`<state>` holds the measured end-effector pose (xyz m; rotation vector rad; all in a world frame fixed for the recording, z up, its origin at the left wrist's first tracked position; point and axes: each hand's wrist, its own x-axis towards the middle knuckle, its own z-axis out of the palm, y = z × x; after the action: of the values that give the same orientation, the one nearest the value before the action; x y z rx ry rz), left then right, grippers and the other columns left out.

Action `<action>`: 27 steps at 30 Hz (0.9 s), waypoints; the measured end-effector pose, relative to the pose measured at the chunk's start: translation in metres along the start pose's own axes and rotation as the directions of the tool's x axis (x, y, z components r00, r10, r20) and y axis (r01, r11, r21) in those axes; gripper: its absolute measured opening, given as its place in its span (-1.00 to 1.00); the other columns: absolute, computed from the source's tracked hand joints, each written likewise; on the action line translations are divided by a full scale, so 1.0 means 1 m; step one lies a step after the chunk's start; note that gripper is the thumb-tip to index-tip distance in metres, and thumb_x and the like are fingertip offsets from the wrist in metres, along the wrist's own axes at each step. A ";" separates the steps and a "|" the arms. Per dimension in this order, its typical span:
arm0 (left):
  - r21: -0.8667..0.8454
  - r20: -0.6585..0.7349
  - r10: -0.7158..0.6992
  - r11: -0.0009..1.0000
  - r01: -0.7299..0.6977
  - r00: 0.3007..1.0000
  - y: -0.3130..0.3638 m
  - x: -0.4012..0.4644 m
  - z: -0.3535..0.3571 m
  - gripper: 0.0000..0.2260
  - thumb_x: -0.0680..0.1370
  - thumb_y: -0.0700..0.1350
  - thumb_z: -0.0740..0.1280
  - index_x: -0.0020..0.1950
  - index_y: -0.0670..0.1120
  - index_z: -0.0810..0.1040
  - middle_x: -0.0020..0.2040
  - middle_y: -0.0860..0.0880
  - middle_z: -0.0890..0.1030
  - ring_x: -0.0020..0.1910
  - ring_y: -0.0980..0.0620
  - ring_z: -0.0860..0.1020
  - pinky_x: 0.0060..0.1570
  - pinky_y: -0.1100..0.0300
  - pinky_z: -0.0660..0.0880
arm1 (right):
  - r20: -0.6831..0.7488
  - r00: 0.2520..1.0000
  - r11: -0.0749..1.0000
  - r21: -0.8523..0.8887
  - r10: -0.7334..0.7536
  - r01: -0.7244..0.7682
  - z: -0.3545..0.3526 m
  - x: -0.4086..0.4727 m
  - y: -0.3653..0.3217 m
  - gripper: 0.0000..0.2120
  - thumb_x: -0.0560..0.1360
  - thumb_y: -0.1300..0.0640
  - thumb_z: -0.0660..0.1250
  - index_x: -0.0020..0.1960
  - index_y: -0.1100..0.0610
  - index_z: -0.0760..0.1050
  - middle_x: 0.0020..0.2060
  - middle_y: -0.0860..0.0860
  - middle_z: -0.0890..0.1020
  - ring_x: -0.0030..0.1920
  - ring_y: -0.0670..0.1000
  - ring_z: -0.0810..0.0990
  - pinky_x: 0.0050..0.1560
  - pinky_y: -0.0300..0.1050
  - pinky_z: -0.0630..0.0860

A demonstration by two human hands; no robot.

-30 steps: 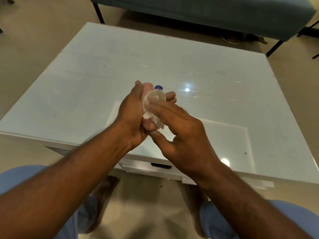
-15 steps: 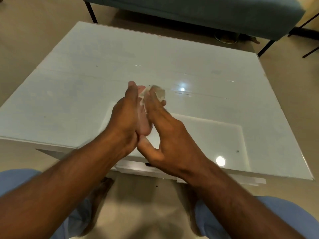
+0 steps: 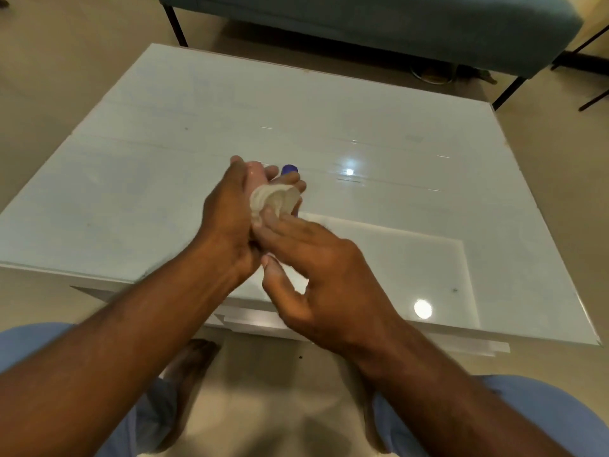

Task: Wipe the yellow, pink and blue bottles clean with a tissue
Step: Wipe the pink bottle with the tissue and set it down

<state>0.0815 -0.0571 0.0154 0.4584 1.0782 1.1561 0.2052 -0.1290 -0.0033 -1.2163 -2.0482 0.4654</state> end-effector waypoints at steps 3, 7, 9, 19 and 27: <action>0.085 0.018 0.013 0.996 -0.015 1.000 -0.002 -0.001 0.000 -0.52 0.67 0.19 0.09 0.15 -0.18 0.56 0.07 -0.18 0.72 0.10 -0.13 0.69 0.27 -0.07 0.52 | -0.086 0.988 0.988 -0.101 -0.129 0.120 -0.001 0.003 0.008 -0.72 0.52 0.24 0.45 0.22 0.23 0.68 0.17 0.12 0.72 0.19 0.09 0.68 0.23 -0.08 0.61; 0.184 0.076 -0.033 0.983 0.019 0.997 -0.022 -0.018 0.008 -0.55 0.64 0.21 0.14 0.06 -0.11 0.62 -0.05 -0.12 0.71 -0.01 -0.15 0.65 0.05 0.00 0.53 | -0.259 0.966 0.999 -0.025 0.028 -0.035 -0.017 0.018 0.018 -0.87 0.52 0.32 0.43 0.05 0.21 0.67 -0.03 0.07 0.68 -0.01 -0.03 0.62 0.03 -0.36 0.50; 0.131 0.080 -0.059 0.990 0.049 0.995 -0.021 -0.019 0.008 -0.52 0.63 0.21 0.16 0.17 -0.15 0.61 0.07 -0.18 0.70 0.09 -0.16 0.66 0.17 -0.04 0.54 | -0.189 0.980 0.998 -0.002 0.055 -0.056 -0.013 0.013 0.009 -0.85 0.49 0.31 0.44 0.06 0.21 0.65 -0.03 0.06 0.64 0.00 -0.08 0.56 0.04 -0.39 0.44; 0.108 0.067 -0.054 0.993 0.046 0.996 -0.029 -0.016 0.008 -0.54 0.65 0.13 0.20 0.34 -0.21 0.48 0.13 -0.25 0.68 0.01 -0.14 0.71 -0.17 0.06 0.63 | -0.180 0.952 0.963 0.148 0.249 -0.224 -0.016 0.015 0.009 -0.88 0.45 0.21 0.46 -0.02 0.11 0.59 -0.19 -0.05 0.62 -0.22 -0.08 0.58 -0.22 -0.20 0.55; 0.158 0.097 -0.061 0.986 0.045 0.993 -0.026 -0.014 0.008 -0.55 0.63 0.19 0.18 0.33 -0.10 0.51 0.15 -0.19 0.69 0.06 -0.12 0.70 -0.06 0.03 0.65 | -0.264 0.921 0.957 0.112 0.287 -0.266 -0.025 0.025 0.024 -0.90 0.48 0.13 0.46 -0.02 0.10 0.61 -0.10 -0.04 0.63 -0.10 -0.07 0.59 -0.07 -0.14 0.58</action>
<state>0.1015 -0.0781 0.0047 0.6012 1.0894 0.9951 0.2301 -0.0964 0.0086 -1.4458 -1.6166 0.4684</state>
